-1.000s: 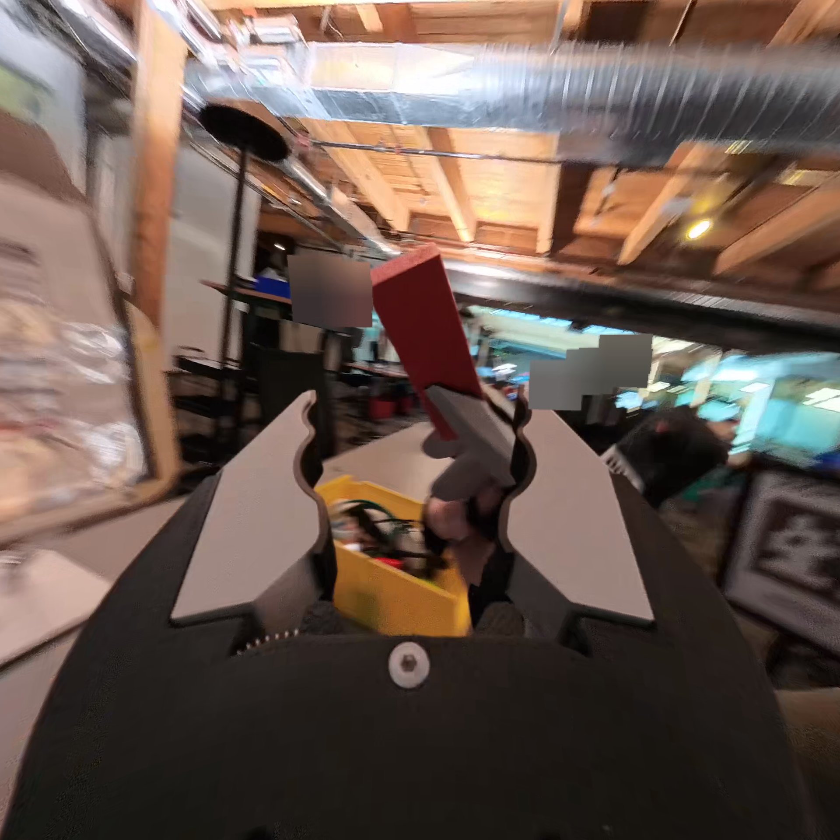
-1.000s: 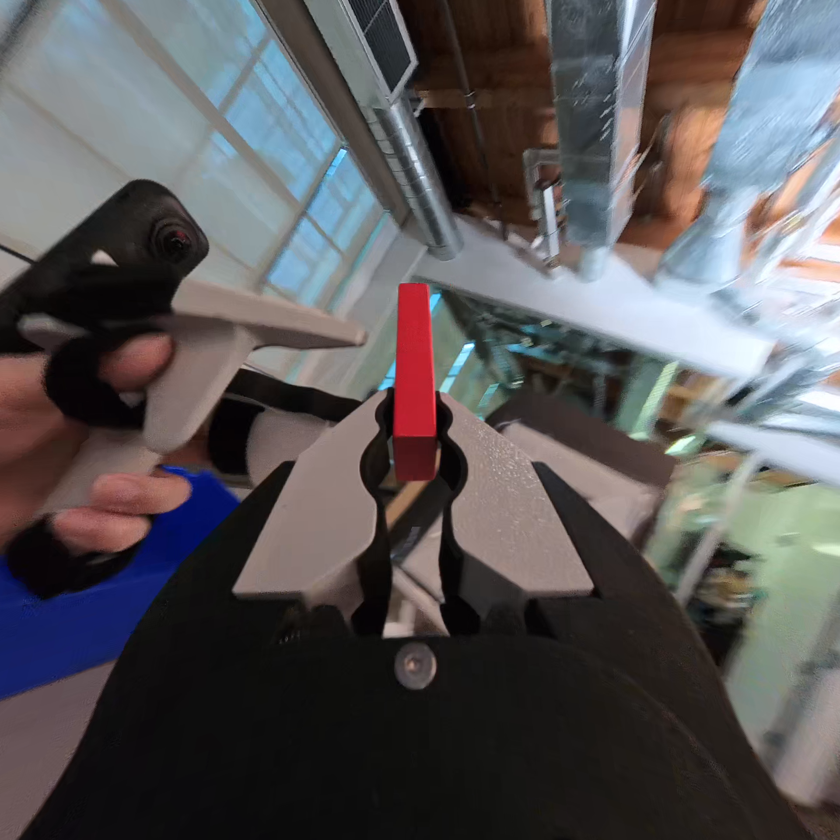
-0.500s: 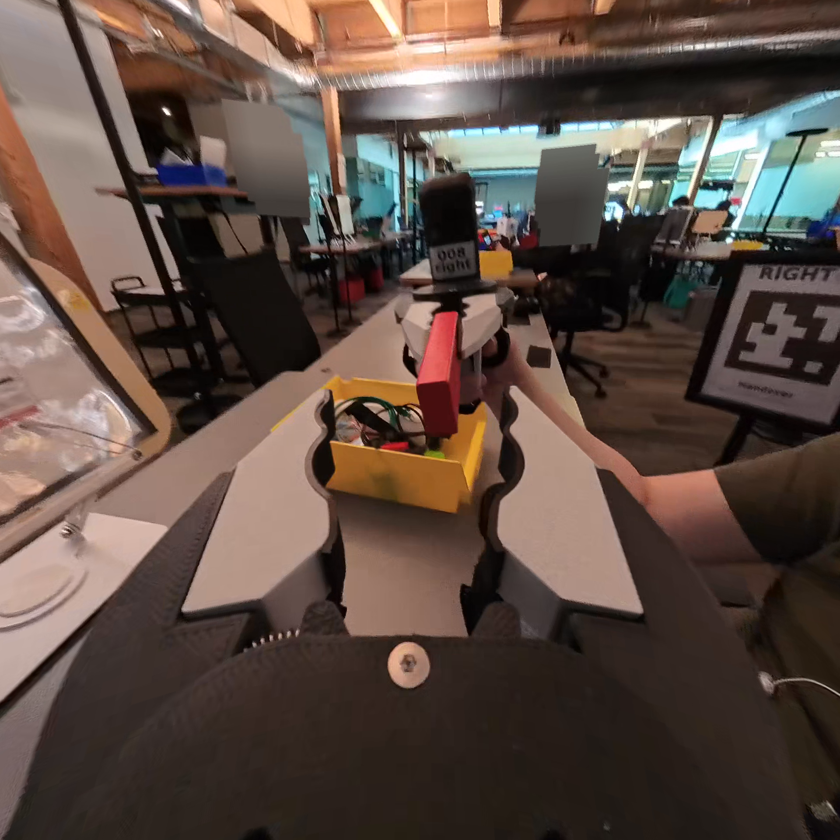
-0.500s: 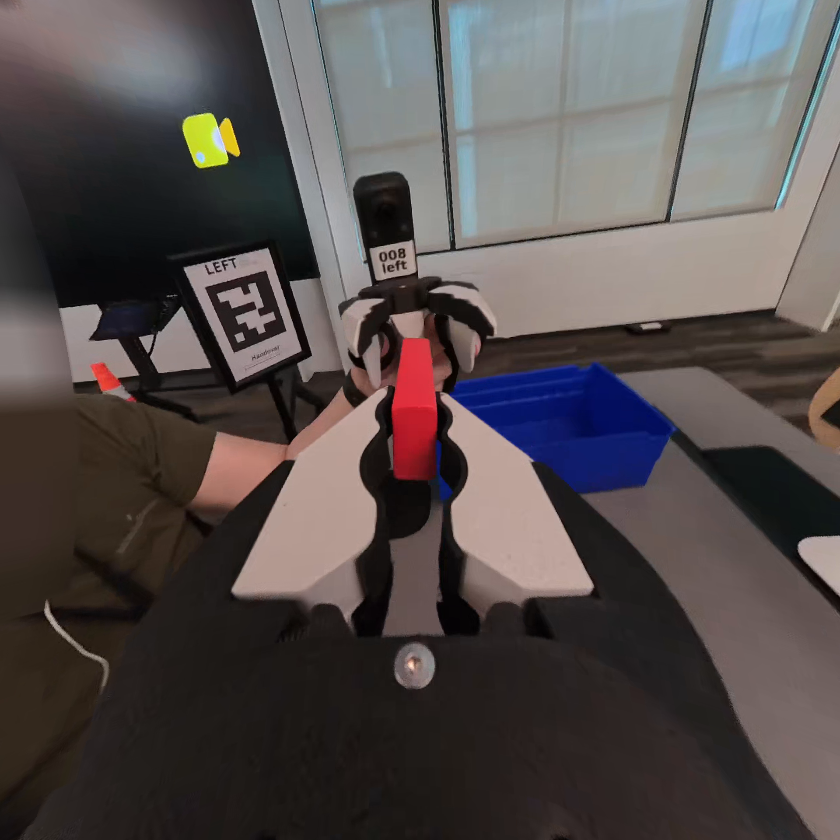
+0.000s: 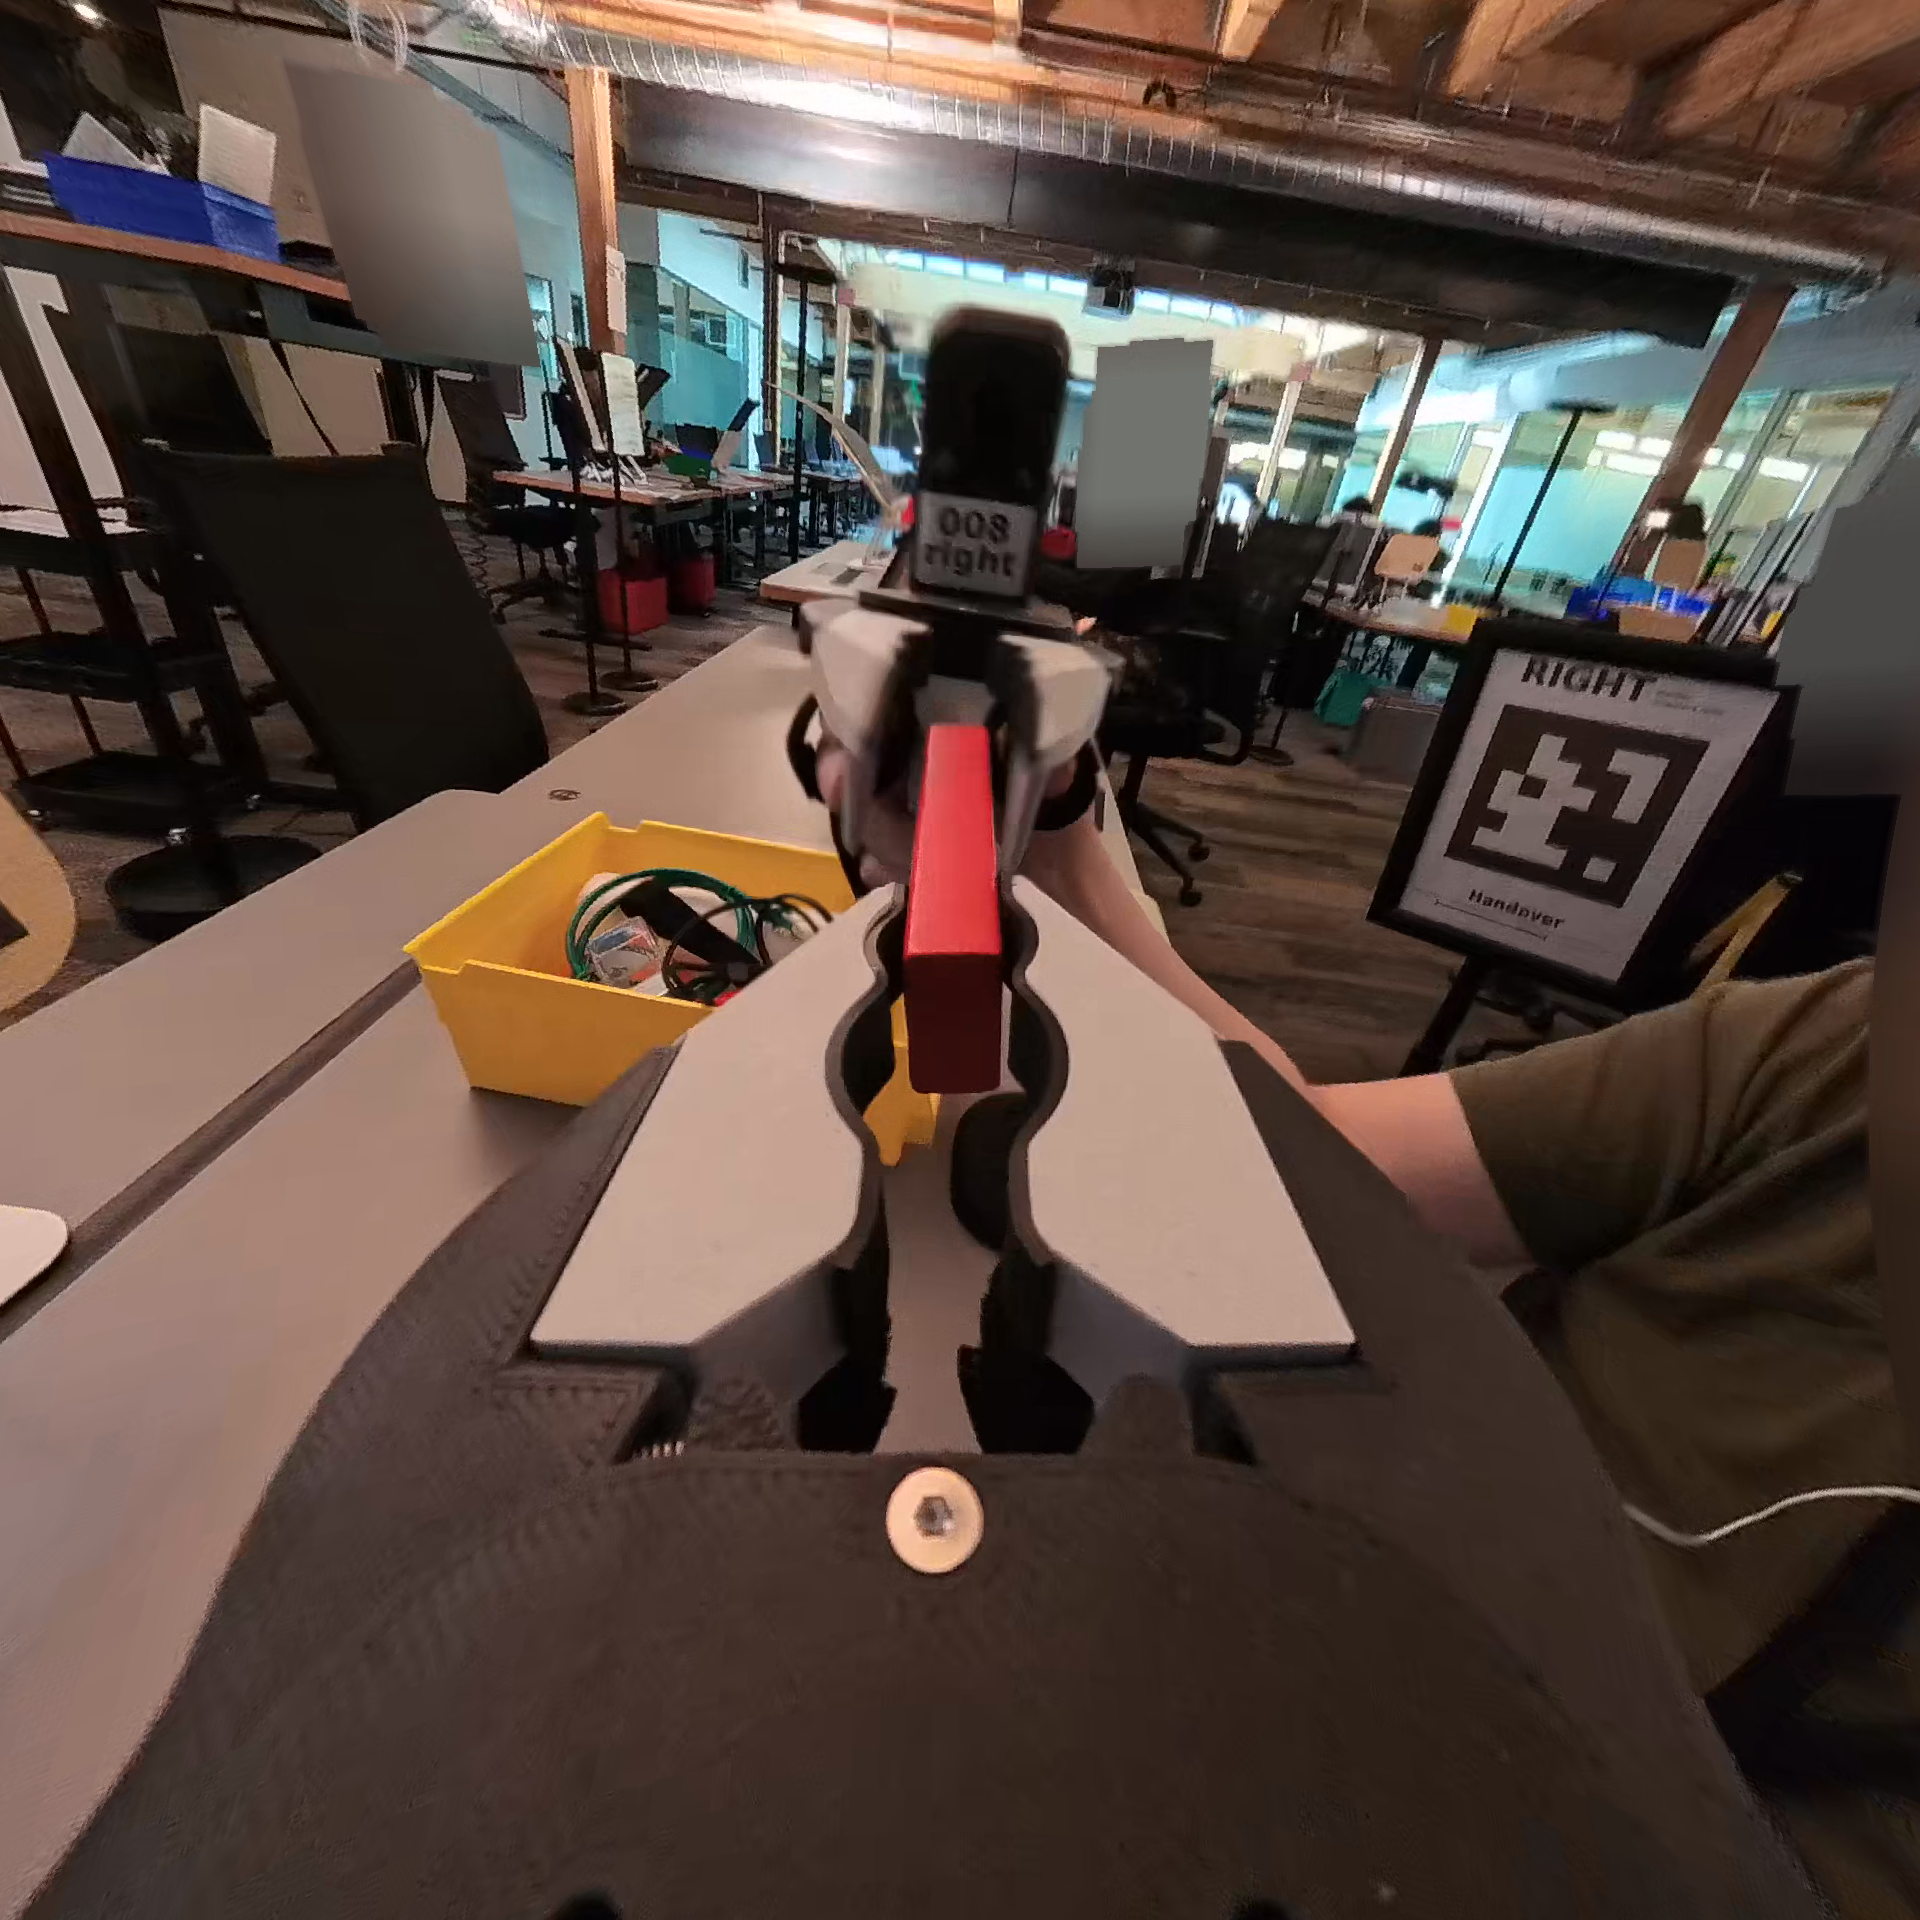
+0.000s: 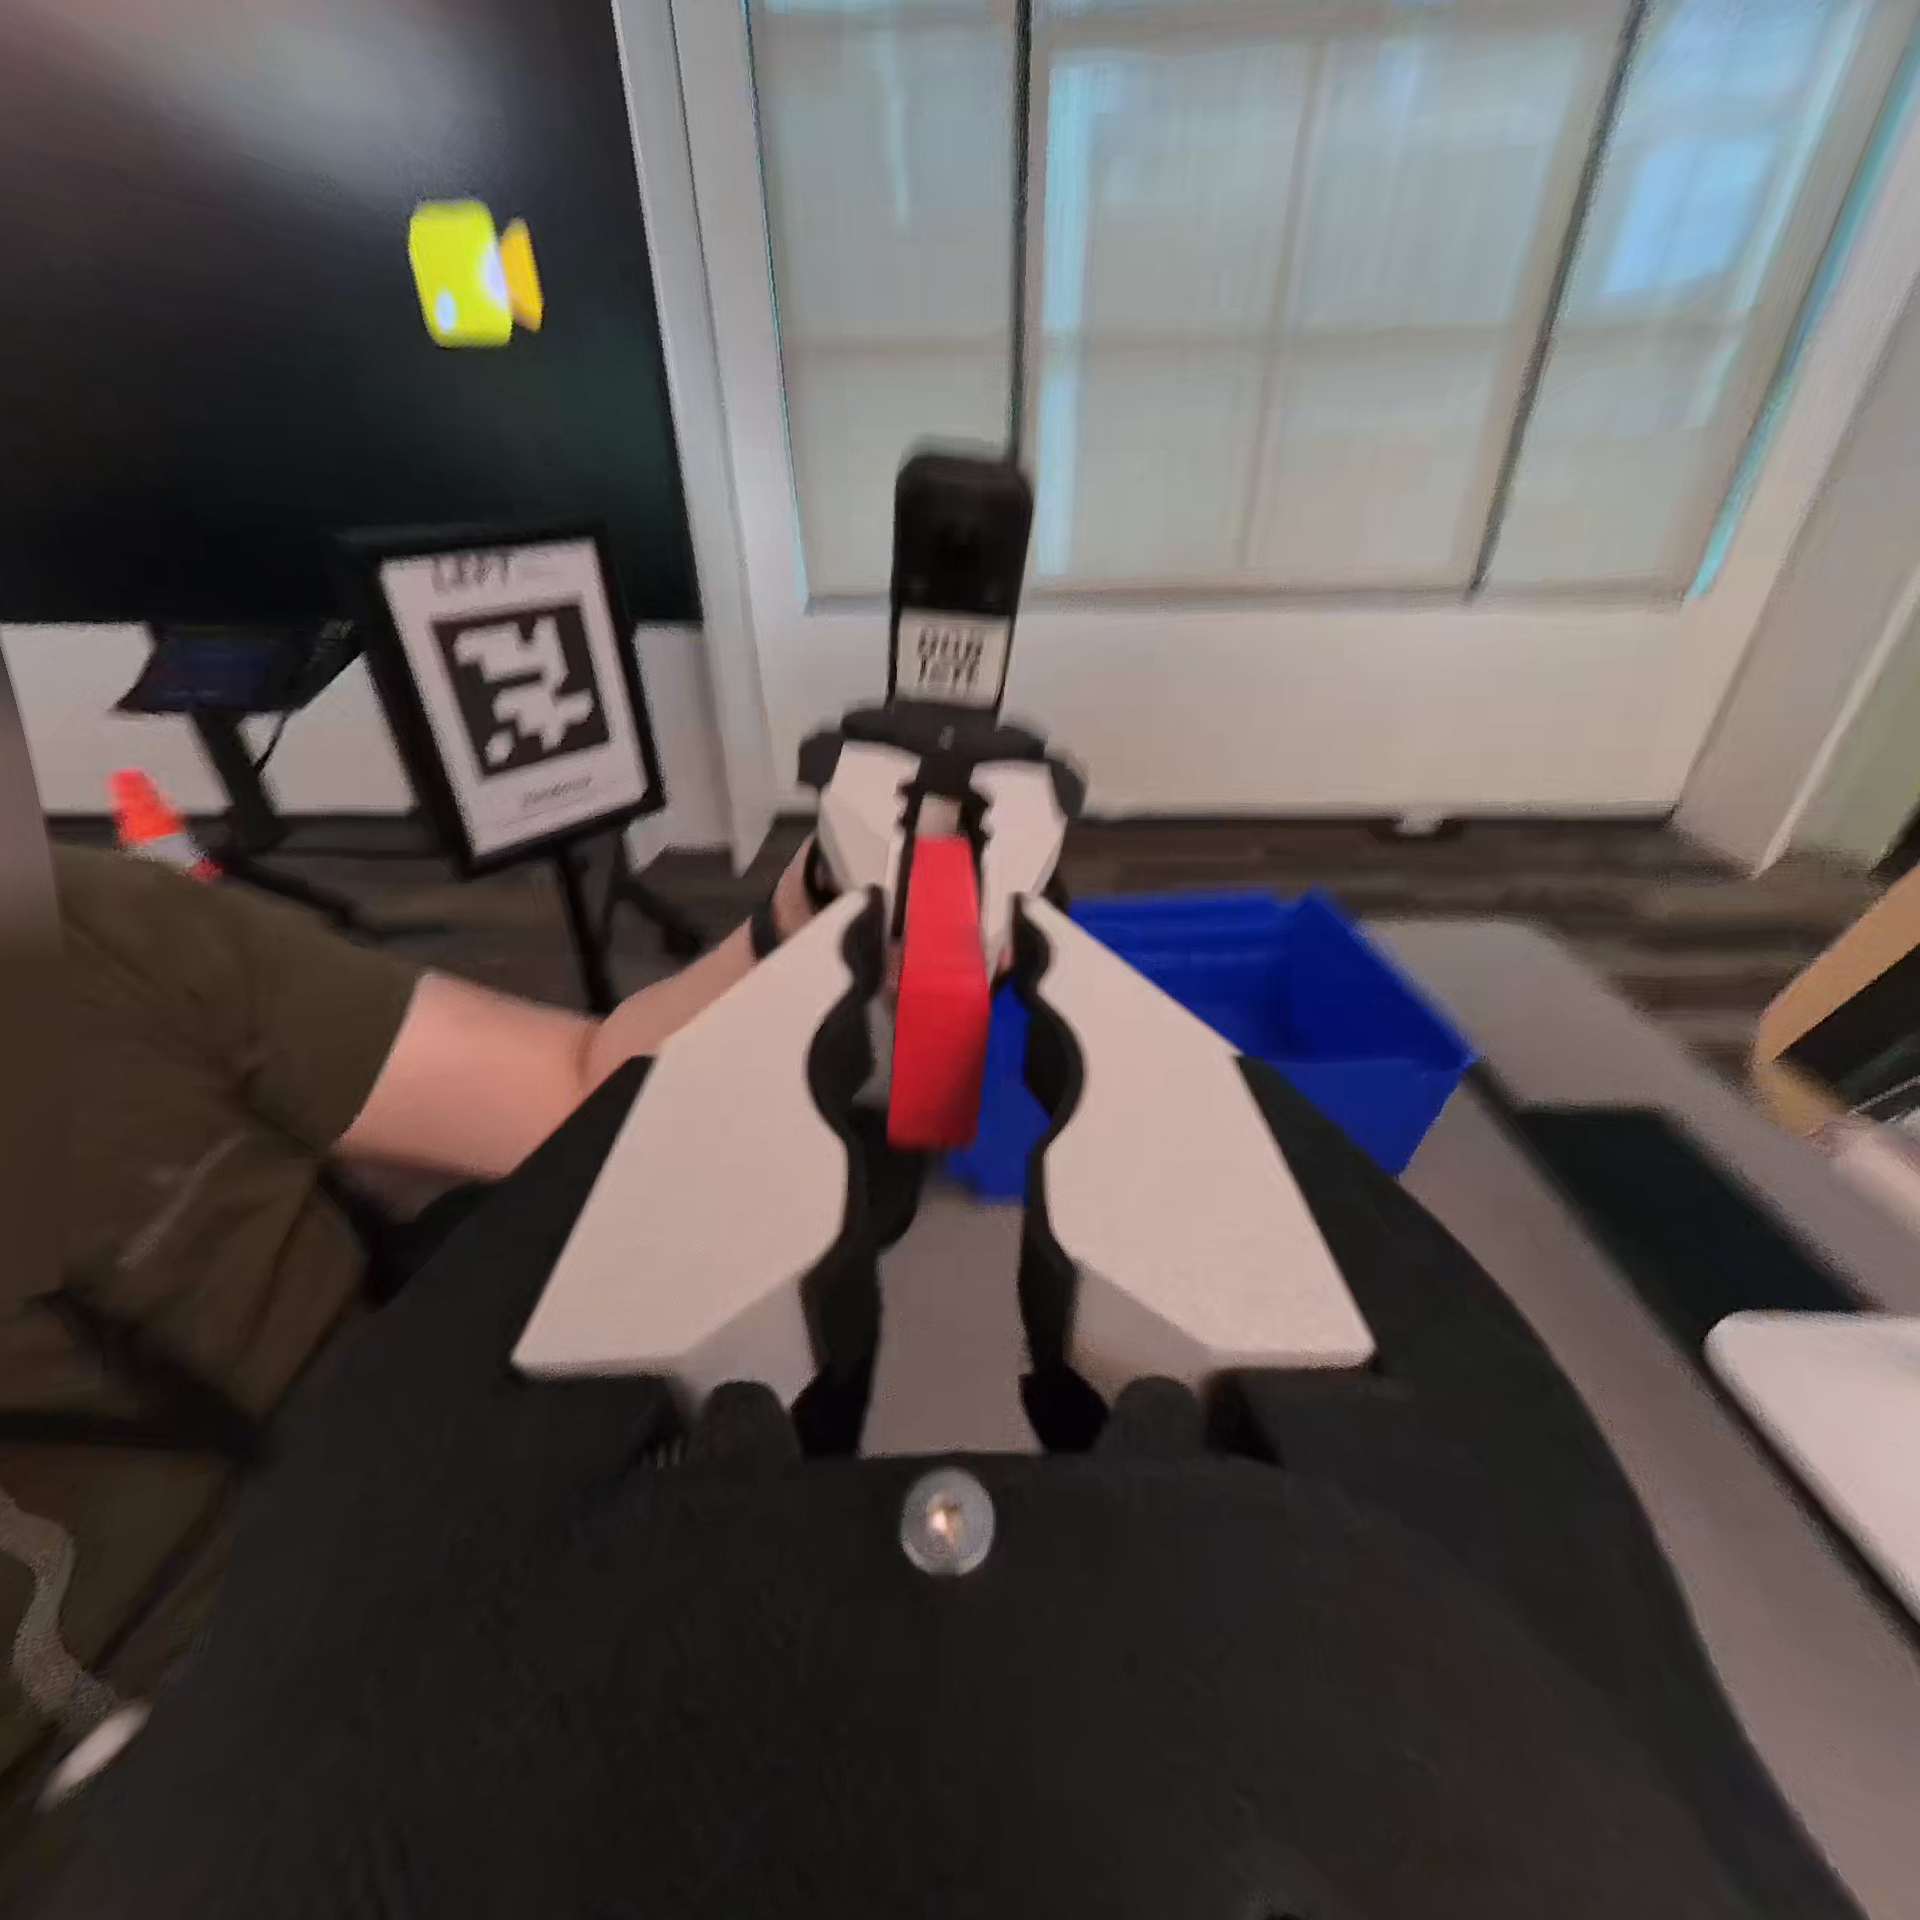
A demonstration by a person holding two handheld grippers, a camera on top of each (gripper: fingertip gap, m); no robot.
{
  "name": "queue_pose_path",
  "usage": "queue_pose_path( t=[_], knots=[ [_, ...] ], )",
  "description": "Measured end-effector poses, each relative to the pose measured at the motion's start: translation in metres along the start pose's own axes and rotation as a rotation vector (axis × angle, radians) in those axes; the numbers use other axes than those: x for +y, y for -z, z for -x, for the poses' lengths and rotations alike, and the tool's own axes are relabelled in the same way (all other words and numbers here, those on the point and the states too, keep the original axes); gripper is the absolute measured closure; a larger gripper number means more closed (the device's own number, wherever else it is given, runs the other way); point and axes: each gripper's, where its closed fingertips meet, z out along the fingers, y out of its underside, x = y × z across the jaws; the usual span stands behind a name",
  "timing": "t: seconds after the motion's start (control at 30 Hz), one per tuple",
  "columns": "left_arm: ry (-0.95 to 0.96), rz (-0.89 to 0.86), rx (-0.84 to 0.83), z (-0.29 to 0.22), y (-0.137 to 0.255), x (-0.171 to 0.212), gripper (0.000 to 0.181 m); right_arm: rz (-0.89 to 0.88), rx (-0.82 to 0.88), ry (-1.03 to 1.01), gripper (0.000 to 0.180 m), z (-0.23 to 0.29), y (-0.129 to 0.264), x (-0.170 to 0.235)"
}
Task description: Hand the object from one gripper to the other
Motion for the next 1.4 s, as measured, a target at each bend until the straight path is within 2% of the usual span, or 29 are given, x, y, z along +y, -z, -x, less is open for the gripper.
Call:
queue_pose_path(
  t=[0.03,0.07,0.17,0.23,0.3,0.37,0.47,0.57,0.77,0.9,0.97,1.07,1.13,1.2,1.27,1.33,1.4],
  knots=[
    [0.029,-0.030,0.003,0.002,0.003,-0.005,0.167,-0.096,0.048,0.051,0.139,-0.004,0.004,-0.017],
    [0.074,-0.081,0.016,0.003,0.007,-0.013,0.166,-0.186,0.116,0.119,0.130,-0.008,0.011,-0.033],
    [0.272,-0.325,0.051,0.017,0.032,-0.044,0.167,-0.296,0.419,0.478,0.123,-0.018,0.034,-0.060],
    [0.385,-0.504,0.007,0.040,0.053,-0.057,0.168,-0.290,0.624,0.790,0.117,-0.015,0.042,-0.069],
    [0.487,-0.642,-0.037,0.061,0.068,-0.059,0.167,-0.226,0.744,1.011,0.119,-0.009,0.035,-0.069],
    [0.573,-0.710,-0.006,0.069,0.071,-0.057,0.167,-0.171,0.776,1.074,0.117,-0.009,0.018,-0.063],
    [0.628,-0.640,0.073,0.062,0.052,-0.049,0.167,-0.134,0.624,1.000,0.103,-0.006,-0.019,-0.042],
    [0.596,-0.593,0.031,0.059,0.040,-0.043,0.167,0.024,0.620,1.058,0.092,-0.019,-0.035,-0.018],
    [0.609,-0.521,-0.075,0.063,0.027,-0.028,0.167,0.328,0.803,1.414,0.112,-0.045,-0.032,0.003],
    [0.621,-0.478,-0.109,0.067,0.021,-0.019,0.167,0.469,0.878,1.530,0.131,-0.064,-0.034,0.016],
    [0.622,-0.462,-0.130,0.070,0.020,-0.015,0.167,0.484,0.906,1.574,0.145,-0.067,-0.035,0.017],
    [0.642,-0.446,-0.110,0.070,0.020,-0.015,0.163,0.481,0.913,1.583,0.152,-0.067,-0.034,0.017],
    [0.629,-0.465,-0.097,0.069,0.025,-0.021,0.145,0.486,0.921,1.550,0.166,-0.069,-0.029,0.017],
    [0.565,-0.500,-0.146,0.071,0.037,-0.031,0.138,0.457,0.956,1.474,0.166,-0.075,-0.016,0.010],
    [0.481,-0.522,-0.221,0.073,0.053,-0.041,0.134,0.421,1.009,1.291,0.166,-0.087,0.010,0.000],
    [0.410,-0.535,-0.257,0.069,0.067,-0.052,0.132,0.350,1.102,1.042,0.166,-0.102,0.053,-0.015],
    [0.366,-0.544,-0.262,0.063,0.080,-0.062,0.133,0.306,1.145,0.604,0.166,-0.122,0.106,-0.010]
  ],
)
